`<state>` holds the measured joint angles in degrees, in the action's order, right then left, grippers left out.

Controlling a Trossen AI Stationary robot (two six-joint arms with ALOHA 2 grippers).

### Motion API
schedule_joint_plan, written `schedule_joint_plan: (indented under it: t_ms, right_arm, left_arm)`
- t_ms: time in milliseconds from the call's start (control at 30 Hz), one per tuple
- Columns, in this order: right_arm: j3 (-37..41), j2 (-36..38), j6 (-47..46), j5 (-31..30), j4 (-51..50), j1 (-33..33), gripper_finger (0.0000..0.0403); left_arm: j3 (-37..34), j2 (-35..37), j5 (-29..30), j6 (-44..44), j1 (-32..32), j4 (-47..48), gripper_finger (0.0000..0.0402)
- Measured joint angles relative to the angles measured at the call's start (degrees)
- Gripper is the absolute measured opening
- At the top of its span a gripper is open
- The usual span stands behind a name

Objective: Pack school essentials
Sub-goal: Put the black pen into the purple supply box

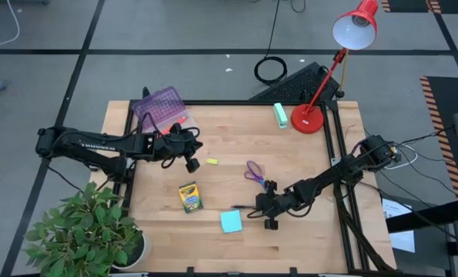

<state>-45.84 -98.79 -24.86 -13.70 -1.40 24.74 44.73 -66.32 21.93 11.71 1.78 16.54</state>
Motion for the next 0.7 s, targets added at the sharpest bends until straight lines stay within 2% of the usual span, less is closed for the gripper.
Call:
schedule_joint_plan:
  t_ms: [400,700]
  right_arm:
    - [0.17,0.9,0.95,-2.72,-0.57,-0.06,0.0052]
    - [0.28,3.26,2.27,-2.79,-0.62,-0.05,0.0052]
  left_arm:
    - [0.0,0.0,-0.05,0.01,0.0,-0.15,0.0026]
    - [0.0,0.0,-4.84,-0.81,-0.72,-3.43,0.0026]
